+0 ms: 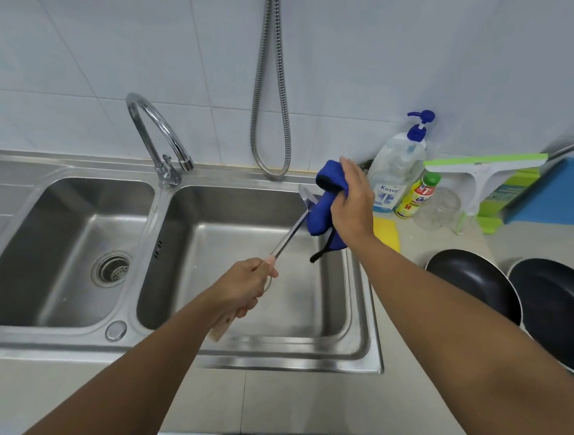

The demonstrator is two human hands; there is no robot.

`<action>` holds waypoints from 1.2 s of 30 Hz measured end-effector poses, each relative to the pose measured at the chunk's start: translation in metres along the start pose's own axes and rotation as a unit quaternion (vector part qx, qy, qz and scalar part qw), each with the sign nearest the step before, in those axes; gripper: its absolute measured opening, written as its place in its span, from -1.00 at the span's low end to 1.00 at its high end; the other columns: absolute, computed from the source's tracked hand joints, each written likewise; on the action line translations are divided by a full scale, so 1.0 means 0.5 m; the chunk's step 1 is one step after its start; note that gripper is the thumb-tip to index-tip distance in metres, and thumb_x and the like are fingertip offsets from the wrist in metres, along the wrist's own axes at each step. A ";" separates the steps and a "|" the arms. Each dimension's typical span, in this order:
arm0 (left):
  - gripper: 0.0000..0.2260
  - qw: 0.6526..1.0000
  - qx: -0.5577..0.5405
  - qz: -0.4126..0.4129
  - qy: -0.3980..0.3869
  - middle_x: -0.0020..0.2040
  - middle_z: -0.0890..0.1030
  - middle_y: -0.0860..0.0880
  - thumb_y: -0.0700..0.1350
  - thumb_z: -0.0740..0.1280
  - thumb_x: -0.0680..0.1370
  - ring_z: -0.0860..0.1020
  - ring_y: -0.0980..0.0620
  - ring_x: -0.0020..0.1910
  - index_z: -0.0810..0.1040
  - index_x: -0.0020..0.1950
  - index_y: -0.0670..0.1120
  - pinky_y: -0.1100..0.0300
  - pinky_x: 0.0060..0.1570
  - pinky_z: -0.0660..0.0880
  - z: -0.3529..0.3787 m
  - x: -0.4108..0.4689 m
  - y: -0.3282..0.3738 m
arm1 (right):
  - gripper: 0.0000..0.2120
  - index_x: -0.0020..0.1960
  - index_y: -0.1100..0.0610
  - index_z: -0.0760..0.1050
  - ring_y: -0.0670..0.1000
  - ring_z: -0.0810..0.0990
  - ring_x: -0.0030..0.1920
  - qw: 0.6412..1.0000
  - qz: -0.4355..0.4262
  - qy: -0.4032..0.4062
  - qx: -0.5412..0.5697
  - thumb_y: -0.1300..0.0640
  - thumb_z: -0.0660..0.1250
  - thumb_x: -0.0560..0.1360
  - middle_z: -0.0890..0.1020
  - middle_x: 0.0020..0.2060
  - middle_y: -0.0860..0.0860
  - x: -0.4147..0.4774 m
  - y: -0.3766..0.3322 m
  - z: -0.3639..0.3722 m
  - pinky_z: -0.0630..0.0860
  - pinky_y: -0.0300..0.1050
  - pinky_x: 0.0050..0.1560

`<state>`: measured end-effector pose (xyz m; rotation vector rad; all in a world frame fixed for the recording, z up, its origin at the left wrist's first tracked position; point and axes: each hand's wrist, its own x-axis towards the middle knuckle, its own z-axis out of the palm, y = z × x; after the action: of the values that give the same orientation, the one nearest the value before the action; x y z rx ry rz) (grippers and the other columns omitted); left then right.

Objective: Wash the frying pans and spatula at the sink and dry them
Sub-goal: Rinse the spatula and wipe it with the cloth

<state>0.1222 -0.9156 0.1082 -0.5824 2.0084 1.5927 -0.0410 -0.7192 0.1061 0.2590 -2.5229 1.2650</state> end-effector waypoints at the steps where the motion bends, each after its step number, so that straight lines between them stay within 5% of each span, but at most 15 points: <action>1: -0.57 1.000 0.000 0.013 0.004 -0.43 0.37 0.04 0.23 0.15 0.70 0.27 0.10 -0.52 0.60 0.13 -0.08 0.24 -0.56 0.24 0.000 -0.001 -0.002 | -0.36 0.52 0.23 0.35 0.12 0.38 0.46 1.000 -0.007 -0.011 -0.005 0.49 0.16 0.45 0.43 0.45 0.16 0.010 -0.005 0.000 0.19 -0.19 0.53; 6: -0.54 0.998 0.012 0.065 0.017 -0.47 0.33 0.01 0.20 0.16 0.71 0.21 0.08 -0.56 0.52 0.08 -0.21 0.24 -0.57 0.17 0.000 -0.017 -0.010 | -0.43 0.49 0.10 0.40 0.10 0.48 0.32 0.981 -0.059 -0.180 -0.041 0.30 0.26 0.48 0.56 0.33 0.06 0.000 -0.018 0.018 0.34 0.06 0.44; 8: -0.53 0.996 0.024 0.081 0.030 -0.49 0.32 0.04 0.20 0.17 0.70 0.20 0.07 -0.58 0.50 0.06 -0.23 0.25 -0.56 0.14 0.002 -0.028 -0.020 | -0.55 0.39 0.02 0.50 0.09 0.49 0.28 0.979 -0.071 -0.176 -0.071 0.23 0.31 0.51 0.59 0.29 0.01 -0.005 -0.019 0.022 0.34 0.14 0.40; 10: -0.53 0.994 0.042 0.090 0.042 -0.52 0.31 0.08 0.20 0.16 0.70 0.20 0.10 -0.59 0.51 0.06 -0.22 0.24 -0.57 0.15 0.006 -0.036 -0.028 | -0.70 0.28 -0.05 0.55 0.07 0.48 0.28 0.982 0.005 -0.175 -0.068 0.08 0.31 0.56 0.58 0.28 -0.01 0.004 -0.023 0.018 0.33 0.05 0.40; 12: -0.54 0.993 0.054 0.094 0.048 -0.52 0.32 0.09 0.21 0.15 0.70 0.22 0.13 -0.59 0.53 0.07 -0.20 0.24 -0.58 0.19 0.008 -0.041 -0.031 | -0.85 0.10 -0.06 0.59 0.03 0.58 0.07 0.977 0.088 -0.192 -0.010 0.01 0.28 0.58 0.64 0.04 -0.04 0.018 -0.025 0.016 0.49 0.01 0.27; 14: -0.54 0.993 0.050 0.097 0.052 -0.50 0.33 0.07 0.20 0.14 0.71 0.22 0.13 -0.59 0.53 0.07 -0.20 0.25 -0.57 0.19 0.008 -0.042 -0.030 | -0.82 0.10 -0.08 0.61 -0.01 0.61 -0.05 0.983 0.084 -0.165 0.014 0.01 0.27 0.58 0.65 -0.11 -0.11 0.017 -0.031 0.021 0.56 0.05 0.16; 20: -0.56 0.987 0.076 0.112 0.091 -0.35 0.43 -0.04 0.15 0.15 0.72 0.32 0.06 -0.50 0.47 -0.06 -0.21 0.25 -0.57 0.27 0.026 -0.024 -0.001 | -0.64 0.35 0.14 0.50 0.03 0.48 0.29 0.998 -0.011 -0.064 0.017 0.25 0.37 0.56 0.56 0.25 0.06 -0.087 -0.045 0.059 0.37 -0.12 0.38; 24: -0.55 0.978 0.122 0.144 0.090 -0.20 0.56 -0.10 0.17 0.13 0.72 0.44 0.04 -0.30 0.54 0.00 -0.20 0.17 -0.28 0.41 0.018 -0.045 -0.022 | -0.83 0.17 0.05 0.55 0.02 0.58 0.02 0.986 0.155 -0.044 0.047 0.04 0.28 0.63 0.59 0.01 -0.01 -0.022 -0.038 0.039 0.48 -0.18 0.00; 27: -0.53 0.980 0.105 0.149 0.079 -0.27 0.55 -0.01 0.20 0.14 0.71 0.42 0.08 -0.35 0.55 0.02 -0.19 0.22 -0.32 0.38 -0.007 -0.057 -0.029 | -0.81 0.12 -0.01 0.55 0.00 0.60 -0.10 0.951 0.272 -0.065 0.135 -0.08 0.26 0.64 0.61 -0.12 -0.05 0.020 -0.023 -0.007 0.49 -0.21 -0.20; 30: -0.55 0.988 0.061 0.131 0.060 -0.52 0.37 0.14 0.18 0.16 0.70 0.27 0.14 -0.55 0.51 -0.06 -0.19 0.24 -0.51 0.24 -0.018 -0.051 -0.026 | -0.91 -0.02 -0.08 0.54 -0.01 0.62 -0.14 0.926 0.296 -0.039 0.229 -0.05 0.30 0.63 0.63 -0.15 -0.04 0.021 -0.016 -0.017 0.65 0.00 -0.03; 32: -0.57 0.988 0.069 0.123 0.057 -0.50 0.37 0.14 0.19 0.16 0.70 0.28 0.14 -0.56 0.54 -0.07 -0.14 0.23 -0.53 0.24 -0.024 -0.046 -0.027 | -0.92 -0.04 -0.07 0.55 0.02 0.65 -0.11 0.909 0.324 -0.012 0.263 -0.03 0.33 0.61 0.65 -0.14 -0.02 0.018 -0.016 -0.015 0.66 0.13 0.08; 36: -0.64 0.956 0.234 0.151 0.097 -0.23 0.60 0.04 0.28 0.07 0.69 0.57 -0.02 -0.25 0.43 -0.01 0.04 0.03 -0.19 0.49 -0.048 -0.030 -0.052 | -0.88 -0.06 0.01 0.58 0.13 0.70 -0.09 0.897 0.356 -0.002 0.261 -0.03 0.35 0.54 0.69 -0.10 0.07 0.022 -0.019 -0.017 0.66 0.20 0.05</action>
<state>0.1469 -0.9444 0.1022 -0.2631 2.6116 1.1742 -0.0470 -0.7182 0.1221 -0.6204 -2.2852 2.1992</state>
